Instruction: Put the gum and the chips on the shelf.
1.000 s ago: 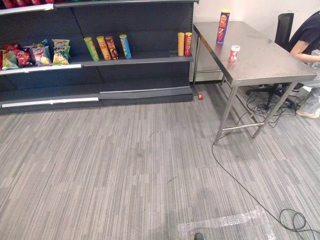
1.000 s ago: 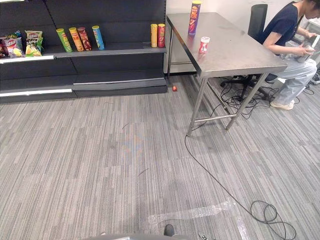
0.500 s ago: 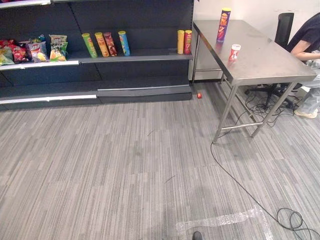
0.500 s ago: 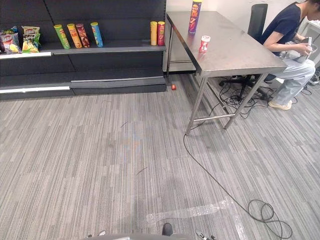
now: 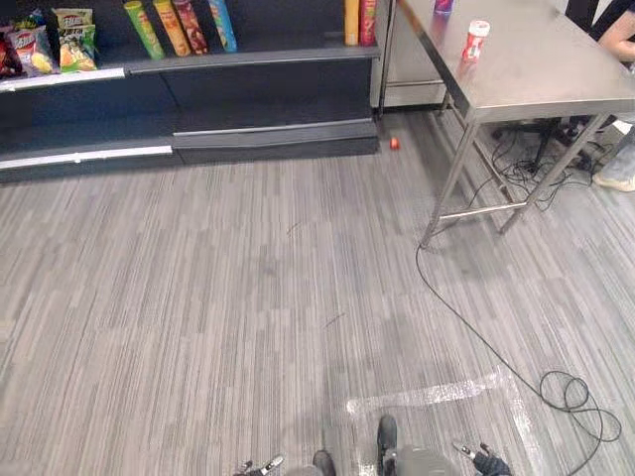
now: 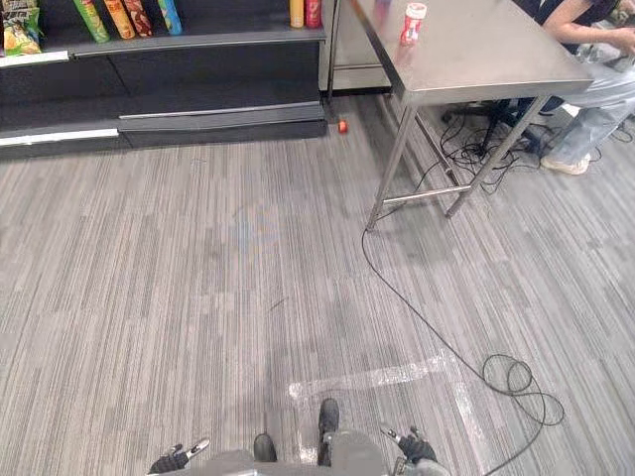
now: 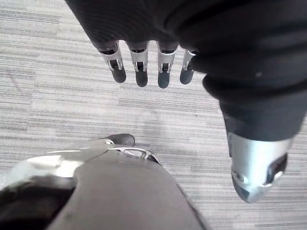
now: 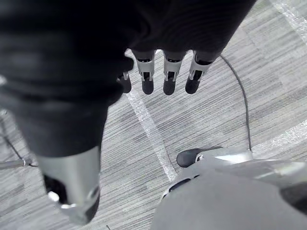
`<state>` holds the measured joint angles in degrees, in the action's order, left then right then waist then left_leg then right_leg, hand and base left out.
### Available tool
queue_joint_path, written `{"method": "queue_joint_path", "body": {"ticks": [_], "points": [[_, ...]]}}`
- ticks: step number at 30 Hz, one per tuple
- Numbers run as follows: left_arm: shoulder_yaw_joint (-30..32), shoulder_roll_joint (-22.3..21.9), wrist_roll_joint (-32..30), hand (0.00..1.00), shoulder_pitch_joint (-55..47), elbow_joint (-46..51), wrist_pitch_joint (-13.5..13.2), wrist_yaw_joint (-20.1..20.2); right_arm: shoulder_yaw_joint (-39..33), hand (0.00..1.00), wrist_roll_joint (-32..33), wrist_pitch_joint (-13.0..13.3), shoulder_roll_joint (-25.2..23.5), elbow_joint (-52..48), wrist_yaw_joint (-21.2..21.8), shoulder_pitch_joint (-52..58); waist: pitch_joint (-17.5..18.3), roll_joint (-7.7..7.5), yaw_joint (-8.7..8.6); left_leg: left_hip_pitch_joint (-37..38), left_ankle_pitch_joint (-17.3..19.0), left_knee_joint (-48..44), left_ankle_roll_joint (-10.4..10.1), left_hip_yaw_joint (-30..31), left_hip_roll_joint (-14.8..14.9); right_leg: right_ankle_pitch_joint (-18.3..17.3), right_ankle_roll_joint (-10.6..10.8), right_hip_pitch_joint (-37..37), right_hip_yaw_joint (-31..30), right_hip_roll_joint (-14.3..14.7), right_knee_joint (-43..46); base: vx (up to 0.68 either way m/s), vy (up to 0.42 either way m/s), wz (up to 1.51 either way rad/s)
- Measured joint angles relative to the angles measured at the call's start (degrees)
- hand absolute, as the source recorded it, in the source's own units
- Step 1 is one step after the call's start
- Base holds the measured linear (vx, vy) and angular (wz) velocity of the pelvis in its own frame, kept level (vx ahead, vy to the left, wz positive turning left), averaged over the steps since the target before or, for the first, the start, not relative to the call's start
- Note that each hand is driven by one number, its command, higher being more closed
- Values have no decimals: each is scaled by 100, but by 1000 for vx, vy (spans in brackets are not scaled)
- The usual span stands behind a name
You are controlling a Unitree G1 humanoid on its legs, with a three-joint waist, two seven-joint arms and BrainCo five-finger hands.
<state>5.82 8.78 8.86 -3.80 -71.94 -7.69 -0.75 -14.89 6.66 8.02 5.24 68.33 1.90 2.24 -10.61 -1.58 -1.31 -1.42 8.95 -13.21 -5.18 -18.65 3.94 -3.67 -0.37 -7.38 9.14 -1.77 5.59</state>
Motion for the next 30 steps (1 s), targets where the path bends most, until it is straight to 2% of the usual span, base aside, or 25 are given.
{"method": "queue_joint_path", "body": {"ticks": [1,2,3,5,6,8,9,10,11,13,15,16,17,18,20,21,22,23,24,25,26,27,29,30], "points": [[42,7,2,0,-10,44,-9,-9,87,0,1,13,3,0,0,6,-25,-44,4,-275,14,-608,-17,-1,88,-70,-6,20,7,-38,68,-46,-160,24],[181,-9,52,0,-65,186,-57,-6,270,0,1,23,70,-2,9,8,-63,-11,24,-866,-41,-1957,57,8,421,-117,-54,103,43,9,89,5,-155,3],[365,-154,249,0,-132,241,-60,-3,422,0,2,39,151,-11,12,5,-124,102,54,-1370,-166,-3106,295,30,800,-155,-109,276,64,159,73,51,-81,-6],[541,-254,462,0,-161,240,-62,-4,414,0,10,77,186,-19,-7,13,-183,195,87,-1666,-55,-3719,329,119,971,-240,-115,483,66,207,85,107,12,-2],[573,-258,523,0,-163,242,-65,-3,409,0,10,77,182,-16,-7,16,-185,185,94,-1800,18,-3688,257,175,931,-278,-85,567,67,155,77,170,52,6],[566,-296,654,0,-158,246,-102,0,404,0,9,76,191,-4,-12,7,-187,184,127,-2073,35,-2985,245,200,847,-348,-16,621,47,26,56,173,77,8],[564,-307,673,0,-159,248,-115,0,404,0,10,78,192,-6,-17,1,-186,183,143,-2101,-44,-2070,214,227,744,-392,55,636,46,-66,26,205,135,6],[566,-345,707,0,-170,250,-146,-9,409,0,9,82,206,-12,-27,1,-178,201,143,-2071,-317,-992,191,228,683,-431,118,652,40,-125,-24,225,154,2],[568,-362,761,0,-175,251,-172,-10,419,0,9,82,220,-17,-31,-4,-180,223,149,-2046,-492,-452,171,235,683,-447,139,670,13,-133,-66,210,151,-7],[593,-450,853,0,-241,253,-180,-24,449,0,9,88,282,-117,-69,0,-152,368,174,-2074,-1007,957,47,377,848,-587,335,709,-79,-124,-124,376,273,-22],[591,-463,896,0,-322,246,-180,-19,451,0,9,97,323,-108,-118,-1,-101,468,223,-2027,-1120,1204,13,409,1016,-749,495,866,-294,-140,-125,478,358,-39],[579,-462,901,0,-314,237,-177,-9,455,0,10,98,297,-89,-138,3,-101,461,228,-1984,-1471,1121,-4,390,971,-824,585,955,-344,-257,-118,526,405,-48],[576,-356,900,0,-322,233,-183,0,461,0,11,105,226,-39,-140,-14,-31,216,285,-1913,-1658,855,91,350,725,-969,662,1005,-441,-587,-94,506,379,-38],[571,-259,897,0,-323,240,-228,-10,456,0,8,111,90,16,-122,-42,94,8,300,-2001,-1336,516,305,226,501,-961,650,955,-501,-853,122,607,375,-29],[461,-180,884,0,-259,226,-249,-13,409,0,3,199,-5,10,-93,-45,194,-103,264,-1901,-965,162,499,70,229,-808,737,715,-608,-1167,882,596,312,-15],[401,-169,885,0,-247,197,-264,-17,367,0,2,205,-10,12,-42,-41,216,-102,300,-1672,-850,76,725,-72,118,-644,639,575,-833,-1304,1457,469,259,-29],[374,-167,884,0,-246,200,-273,-18,331,0,5,209,-15,6,-19,-45,226,-96,295,-1532,-788,52,800,-146,76,-472,562,476,-882,-1370,1794,445,237,-34],[290,-160,873,0,-247,200,-279,-18,292,0,6,232,-8,-20,-5,-49,267,-43,255,-1318,-652,-2,815,-146,13,50,542,242,-842,-1472,2483,436,261,-21],[160,-143,841,0,-251,192,-288,-17,221,0,9,232,8,-84,-10,-49,297,10,187,-994,-468,118,885,-135,-65,776,528,-11,-777,-1577,3189,445,255,-9],[84,-116,832,0,-263,192,-289,-14,176,0,11,231,1,-106,-13,-48,294,15,140,-780,-390,235,939,-149,-116,1078,522,-98,-769,-1648,3560,457,234,11],[-10,-48,831,0,-263,189,-285,-14,169,0,73,240,-9,-118,-24,-51,258,6,56,-408,-277,377,1035,-120,-245,1058,493,-351,-736,-1748,4439,438,152,21],[-105,-30,832,0,-258,196,-289,-17,168,0,116,237,4,-172,-27,-54,237,3,20,-40,-152,486,1058,-85,-297,674,439,-584,-542,-1752,5164,504,148,16],[-168,-47,831,0,-259,187,-287,-11,174,0,307,256,4,-240,-24,-42,201,58,-5,532,-80,744,1044,-97,-317,-14,253,-831,60,-1697,5536,414,80,-2],[-168,-73,831,0,-236,187,-290,-8,170,0,359,277,8,-295,-17,-45,191,95,-20,805,-7,905,1009,-107,-310,-338,223,-1019,452,-1594,5310,270,31,-5]]}}
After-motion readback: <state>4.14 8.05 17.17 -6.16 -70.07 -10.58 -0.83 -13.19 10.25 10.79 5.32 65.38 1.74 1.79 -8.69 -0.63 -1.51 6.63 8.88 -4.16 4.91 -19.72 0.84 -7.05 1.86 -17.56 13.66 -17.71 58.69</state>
